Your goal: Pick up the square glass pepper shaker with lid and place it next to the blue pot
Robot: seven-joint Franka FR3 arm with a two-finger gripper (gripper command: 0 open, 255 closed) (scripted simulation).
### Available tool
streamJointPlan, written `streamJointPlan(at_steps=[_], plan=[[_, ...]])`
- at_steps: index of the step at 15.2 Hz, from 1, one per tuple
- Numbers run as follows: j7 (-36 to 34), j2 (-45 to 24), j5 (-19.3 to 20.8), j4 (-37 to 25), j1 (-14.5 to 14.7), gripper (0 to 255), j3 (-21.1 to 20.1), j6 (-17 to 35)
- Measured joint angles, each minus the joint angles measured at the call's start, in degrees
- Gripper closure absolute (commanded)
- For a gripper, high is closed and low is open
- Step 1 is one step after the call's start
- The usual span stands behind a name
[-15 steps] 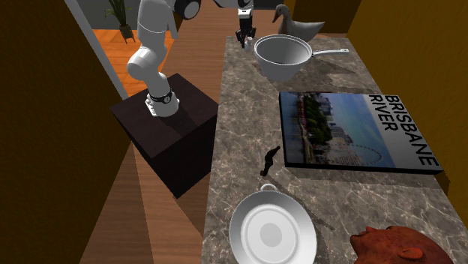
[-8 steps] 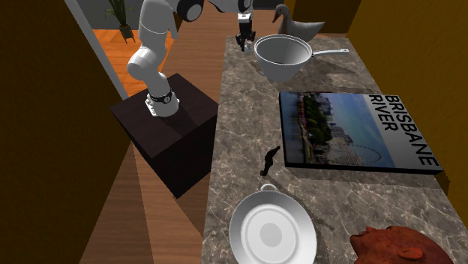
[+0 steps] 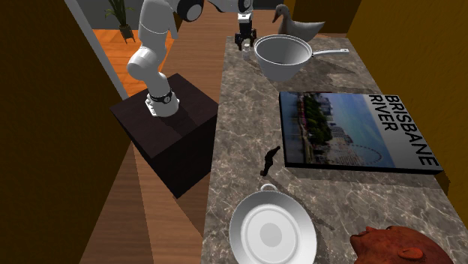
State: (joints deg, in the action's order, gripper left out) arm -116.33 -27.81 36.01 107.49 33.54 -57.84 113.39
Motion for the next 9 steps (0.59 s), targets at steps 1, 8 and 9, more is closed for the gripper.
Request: streamJointPlan(at_steps=[1,8,9], plan=[[0.0,0.0,0.0,0.0,0.0,0,0.0,0.0],[2.06,2.83,-3.43,-3.56,-0.65,0,-2.52,-5.01],[2.1,2.84,-3.48,-3.73,-0.61,0,-2.54,-5.18]])
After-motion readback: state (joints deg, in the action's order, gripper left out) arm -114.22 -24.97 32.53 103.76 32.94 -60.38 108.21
